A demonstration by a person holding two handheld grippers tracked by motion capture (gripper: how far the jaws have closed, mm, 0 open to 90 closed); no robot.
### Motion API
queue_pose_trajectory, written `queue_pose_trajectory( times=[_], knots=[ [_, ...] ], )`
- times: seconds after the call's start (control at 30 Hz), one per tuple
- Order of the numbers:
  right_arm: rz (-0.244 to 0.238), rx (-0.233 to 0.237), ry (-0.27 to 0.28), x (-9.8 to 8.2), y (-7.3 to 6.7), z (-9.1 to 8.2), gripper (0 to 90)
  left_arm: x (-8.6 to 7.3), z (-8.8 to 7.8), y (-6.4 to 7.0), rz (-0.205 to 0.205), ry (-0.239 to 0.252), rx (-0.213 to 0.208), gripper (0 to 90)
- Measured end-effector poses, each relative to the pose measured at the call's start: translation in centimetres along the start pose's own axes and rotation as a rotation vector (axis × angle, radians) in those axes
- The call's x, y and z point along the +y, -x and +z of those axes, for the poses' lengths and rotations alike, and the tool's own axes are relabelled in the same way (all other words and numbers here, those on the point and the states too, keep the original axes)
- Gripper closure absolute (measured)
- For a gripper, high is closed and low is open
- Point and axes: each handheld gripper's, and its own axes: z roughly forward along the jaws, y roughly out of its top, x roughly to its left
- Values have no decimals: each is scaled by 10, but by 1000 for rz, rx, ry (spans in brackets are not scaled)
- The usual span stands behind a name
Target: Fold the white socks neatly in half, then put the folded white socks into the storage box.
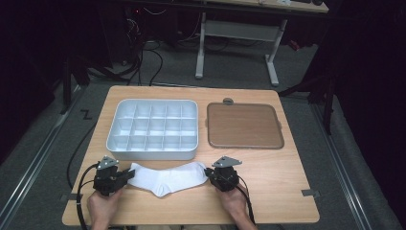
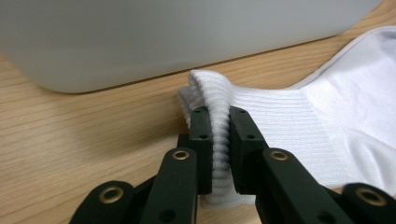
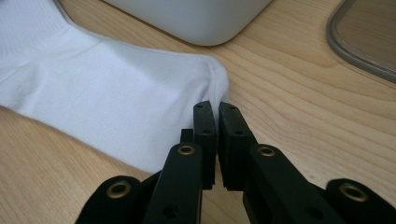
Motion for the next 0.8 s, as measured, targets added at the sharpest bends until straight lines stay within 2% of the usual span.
queue_pose_trajectory(
  times=[0.27,0.47,0.8],
  knots=[
    [12,-35,4,-10,13,-18,871,-8,9,17,-1,-28,-51,822],
    [34,-62,7,-18,24,-30,871,-13,15,27,-27,-45,-92,824],
    [91,-95,9,-36,41,-43,870,-24,29,43,-38,-75,-120,824]
  ],
)
